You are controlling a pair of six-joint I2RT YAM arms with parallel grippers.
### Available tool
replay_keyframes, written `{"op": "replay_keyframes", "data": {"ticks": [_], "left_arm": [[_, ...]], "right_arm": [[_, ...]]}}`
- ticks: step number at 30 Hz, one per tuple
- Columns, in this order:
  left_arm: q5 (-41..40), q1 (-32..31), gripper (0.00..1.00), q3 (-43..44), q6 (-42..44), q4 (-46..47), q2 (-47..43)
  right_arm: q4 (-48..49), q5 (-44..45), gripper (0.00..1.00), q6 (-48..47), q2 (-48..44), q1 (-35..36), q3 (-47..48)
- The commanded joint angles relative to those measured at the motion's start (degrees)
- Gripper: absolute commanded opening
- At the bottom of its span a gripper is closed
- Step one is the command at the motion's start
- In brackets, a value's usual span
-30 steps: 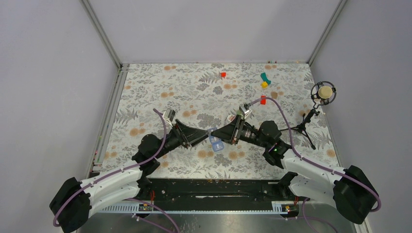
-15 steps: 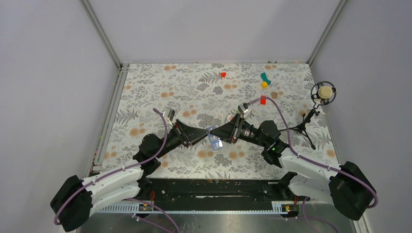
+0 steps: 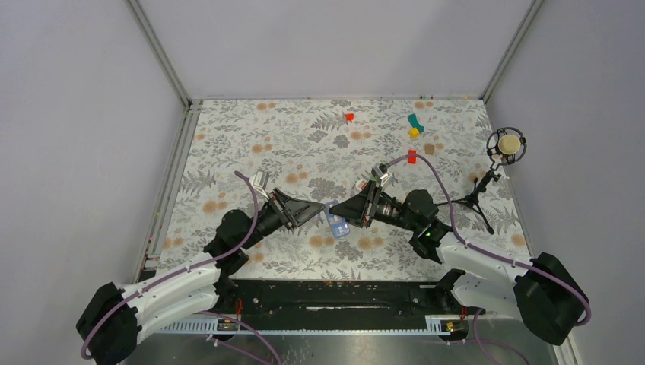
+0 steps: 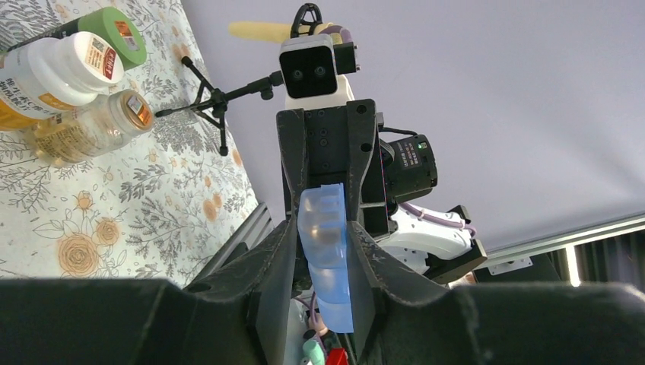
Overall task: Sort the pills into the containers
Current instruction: Adjust the pill container.
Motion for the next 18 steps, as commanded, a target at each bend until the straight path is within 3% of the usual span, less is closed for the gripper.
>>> {"op": "replay_keyframes", "data": {"ticks": [1,5,10,18], "left_arm": [[-0.7,0.4,0.30,3.1,2.5,-1.2,1.0],[2.0,0.4,0.31,3.7,2.0,0.1,3.1],[3.0,0.5,0.01,3.3,1.2,1.6,3.7],[3.2,0.4,0.00,3.4,2.3,1.4,3.9]], "right_arm": [[2.4,-2.3,0.05,-0.1,0.3,-0.2,0.7],[3.1,-2.6,0.05,0.0,1.0,-0.2,1.0],[3.2,-2.3,0.05,0.1,1.2,-0.2,1.0],[4.0,-2.1,0.05,-0.1,2.5,-0.2,1.0]]}}
